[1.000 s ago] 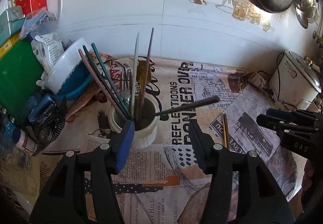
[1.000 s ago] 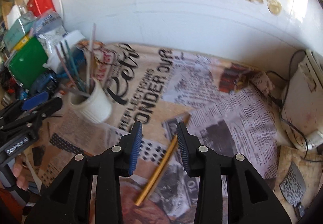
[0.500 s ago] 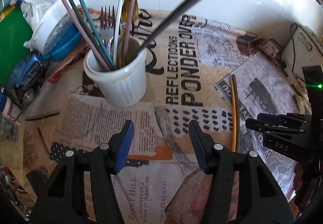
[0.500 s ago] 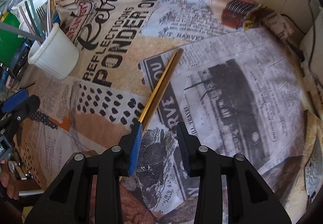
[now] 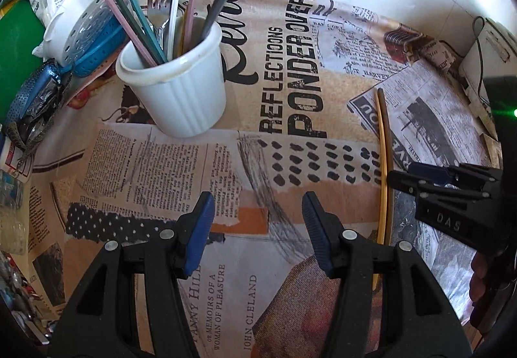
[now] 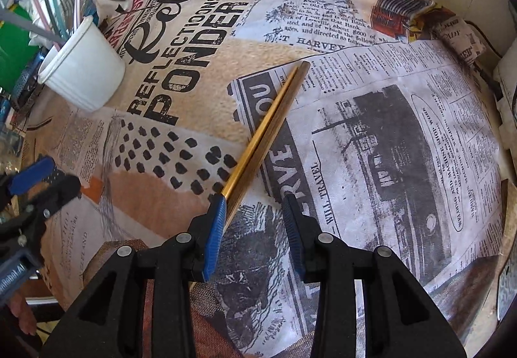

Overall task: Organize utensils
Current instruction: 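Move both tools from the cup to the two gold chopsticks on the cloth, then close the right tool on a gold chopstick while the left tool grasps the other gold chopstick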

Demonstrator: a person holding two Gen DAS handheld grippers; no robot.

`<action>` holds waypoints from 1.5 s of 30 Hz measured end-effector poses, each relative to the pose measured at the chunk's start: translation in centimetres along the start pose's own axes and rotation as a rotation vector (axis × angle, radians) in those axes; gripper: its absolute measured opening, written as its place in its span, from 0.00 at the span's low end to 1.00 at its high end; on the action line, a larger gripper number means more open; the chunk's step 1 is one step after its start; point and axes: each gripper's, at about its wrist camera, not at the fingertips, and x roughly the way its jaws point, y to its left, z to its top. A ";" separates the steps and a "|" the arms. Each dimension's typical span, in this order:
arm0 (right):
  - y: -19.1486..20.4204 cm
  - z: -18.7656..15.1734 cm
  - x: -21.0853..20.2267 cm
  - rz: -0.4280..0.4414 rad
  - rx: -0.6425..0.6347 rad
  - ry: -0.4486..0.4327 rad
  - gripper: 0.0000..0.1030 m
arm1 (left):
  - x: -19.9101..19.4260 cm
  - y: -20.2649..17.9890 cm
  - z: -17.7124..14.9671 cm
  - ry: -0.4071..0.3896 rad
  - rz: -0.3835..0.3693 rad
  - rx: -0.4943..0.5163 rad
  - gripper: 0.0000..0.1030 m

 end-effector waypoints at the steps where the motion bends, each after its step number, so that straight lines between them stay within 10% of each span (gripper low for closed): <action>1: -0.2 0.1 0.0 -0.001 0.012 0.002 0.30 | 0.0 0.0 -0.1 0.002 -0.001 0.001 0.53; 9: 0.2 1.1 0.4 -0.013 0.009 0.002 0.27 | 0.1 -0.5 0.0 0.000 -0.001 0.022 0.53; 14: -1.3 0.8 0.3 -0.069 0.017 0.037 0.05 | 0.2 -0.7 0.0 0.001 -0.006 0.025 0.53; 24: -1.5 1.5 -0.4 0.073 0.087 0.026 0.21 | 0.6 -0.5 -0.1 0.017 -0.003 0.030 0.53; 45: -2.5 2.7 0.4 -0.077 0.028 0.041 0.10 | 0.8 -1.6 -0.2 0.024 -0.032 0.096 0.53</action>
